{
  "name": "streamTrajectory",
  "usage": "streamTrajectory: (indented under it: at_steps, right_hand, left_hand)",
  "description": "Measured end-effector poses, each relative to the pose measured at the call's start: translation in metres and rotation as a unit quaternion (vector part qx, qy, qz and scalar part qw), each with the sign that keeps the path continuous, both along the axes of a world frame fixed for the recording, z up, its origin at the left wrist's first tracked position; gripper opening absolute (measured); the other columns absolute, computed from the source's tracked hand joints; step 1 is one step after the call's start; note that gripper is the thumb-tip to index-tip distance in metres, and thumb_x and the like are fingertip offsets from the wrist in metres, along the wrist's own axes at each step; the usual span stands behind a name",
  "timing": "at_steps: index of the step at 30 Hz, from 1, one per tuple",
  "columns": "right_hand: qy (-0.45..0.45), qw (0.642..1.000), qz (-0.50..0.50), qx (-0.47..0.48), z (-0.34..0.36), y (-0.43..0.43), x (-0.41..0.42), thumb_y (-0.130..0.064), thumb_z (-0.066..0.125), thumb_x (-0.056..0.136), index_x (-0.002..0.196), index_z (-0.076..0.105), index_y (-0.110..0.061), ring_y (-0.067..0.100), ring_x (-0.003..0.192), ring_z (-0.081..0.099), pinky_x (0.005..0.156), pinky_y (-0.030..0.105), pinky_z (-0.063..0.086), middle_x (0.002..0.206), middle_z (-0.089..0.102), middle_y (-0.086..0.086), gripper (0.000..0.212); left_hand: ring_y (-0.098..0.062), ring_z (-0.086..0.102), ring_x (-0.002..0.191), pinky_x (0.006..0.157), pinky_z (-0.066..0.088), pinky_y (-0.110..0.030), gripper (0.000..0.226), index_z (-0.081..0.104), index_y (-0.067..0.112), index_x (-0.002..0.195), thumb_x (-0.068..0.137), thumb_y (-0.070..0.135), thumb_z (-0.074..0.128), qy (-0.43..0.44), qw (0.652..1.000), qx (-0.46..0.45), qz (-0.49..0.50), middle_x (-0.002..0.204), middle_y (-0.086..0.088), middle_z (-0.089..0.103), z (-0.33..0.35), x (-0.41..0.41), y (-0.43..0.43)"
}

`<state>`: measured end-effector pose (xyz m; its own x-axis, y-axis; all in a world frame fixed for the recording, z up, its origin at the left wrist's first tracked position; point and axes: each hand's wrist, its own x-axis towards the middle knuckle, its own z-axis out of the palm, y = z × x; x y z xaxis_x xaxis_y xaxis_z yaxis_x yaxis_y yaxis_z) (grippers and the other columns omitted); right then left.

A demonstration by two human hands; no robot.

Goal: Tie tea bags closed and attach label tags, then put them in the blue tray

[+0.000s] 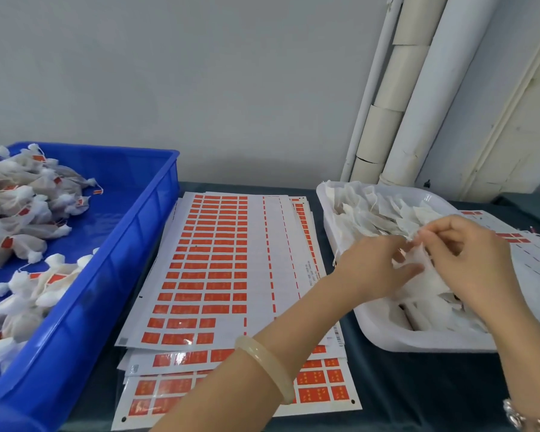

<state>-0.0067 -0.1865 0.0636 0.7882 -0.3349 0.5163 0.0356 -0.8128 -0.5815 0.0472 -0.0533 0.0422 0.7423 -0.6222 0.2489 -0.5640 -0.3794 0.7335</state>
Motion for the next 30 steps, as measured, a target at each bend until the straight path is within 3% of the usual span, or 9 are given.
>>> streamTrajectory:
  at_steps: [4,7,11,16,19,24,30]
  right_hand:
    - [-0.074,0.997,0.017,0.023,0.009,0.004,0.0,-0.021,0.062,0.09,0.084,0.062,-0.026,-0.005,0.074,0.061,0.064,0.004,0.042,0.076,0.068,-0.018,0.008]
    - [-0.109,0.993,0.034,0.035,0.014,0.011,0.002,-0.021,0.06,0.092,0.089,0.062,-0.022,-0.002,0.078,0.063,0.067,0.007,0.044,0.079,0.067,-0.019,0.004]
    - [-0.171,0.979,0.074,0.08,0.023,0.031,0.008,-0.023,0.059,0.094,0.093,0.063,-0.018,-0.001,0.078,0.064,0.067,0.006,0.044,0.084,0.069,-0.015,0.007]
    - [-0.214,0.957,0.14,0.137,0.021,0.076,0.018,-0.022,0.061,0.094,0.092,0.063,-0.019,-0.001,0.075,0.064,0.067,0.007,0.044,0.083,0.067,-0.015,0.004]
    - [-0.191,0.955,0.165,0.156,0.003,0.11,0.032,-0.016,0.061,0.093,0.089,0.062,-0.018,-0.003,0.073,0.062,0.067,0.007,0.044,0.08,0.066,-0.014,0.005]
    - [-0.091,0.957,0.209,0.178,-0.043,0.169,0.057,-0.019,0.062,0.092,0.091,0.062,-0.021,-0.006,0.082,0.061,0.067,0.004,0.046,0.084,0.064,-0.017,0.002]
    - [-0.007,0.945,0.243,0.221,-0.104,0.213,0.072,-0.022,0.061,0.093,0.093,0.06,-0.028,-0.005,0.084,0.062,0.071,0.005,0.048,0.087,0.062,-0.02,0.006]
  left_hand:
    - [-0.017,0.06,0.103,0.09,0.05,-0.04,0.026,0.064,0.013,0.111,0.092,0.031,0.062,0.025,0.996,-0.085,0.015,0.113,-0.001,0.066,0.003,0.003,-0.003]
    - [-0.018,0.061,0.098,0.088,0.049,-0.04,0.022,0.063,0.009,0.099,0.093,0.03,0.061,0.014,0.99,-0.137,0.026,0.102,-0.002,0.068,0.006,0.005,0.001]
    - [-0.021,0.061,0.084,0.077,0.051,-0.041,0.017,0.055,0.014,0.091,0.095,0.03,0.057,-0.028,0.973,-0.224,0.05,0.086,-0.004,0.065,0.015,0.005,0.02]
    - [-0.018,0.06,0.071,0.061,0.047,-0.031,0.01,0.056,0.016,0.093,0.095,0.026,0.058,-0.035,0.942,-0.324,0.085,0.077,-0.001,0.064,0.02,0.003,0.061]
    - [-0.021,0.06,0.074,0.064,0.049,-0.034,0.015,0.056,0.011,0.096,0.096,0.026,0.056,-0.028,0.94,-0.319,0.118,0.08,-0.004,0.062,0.004,0.004,0.092]
    - [-0.001,0.054,0.06,0.056,0.044,-0.011,0.009,0.057,0.019,0.093,0.095,0.028,0.056,0.027,0.927,-0.306,0.215,0.073,0.006,0.058,-0.044,0.009,0.141]
    - [-0.004,0.058,0.063,0.058,0.046,-0.013,0.008,0.063,0.019,0.093,0.095,0.024,0.057,0.036,0.914,-0.285,0.287,0.076,0.006,0.064,-0.097,0.017,0.183]
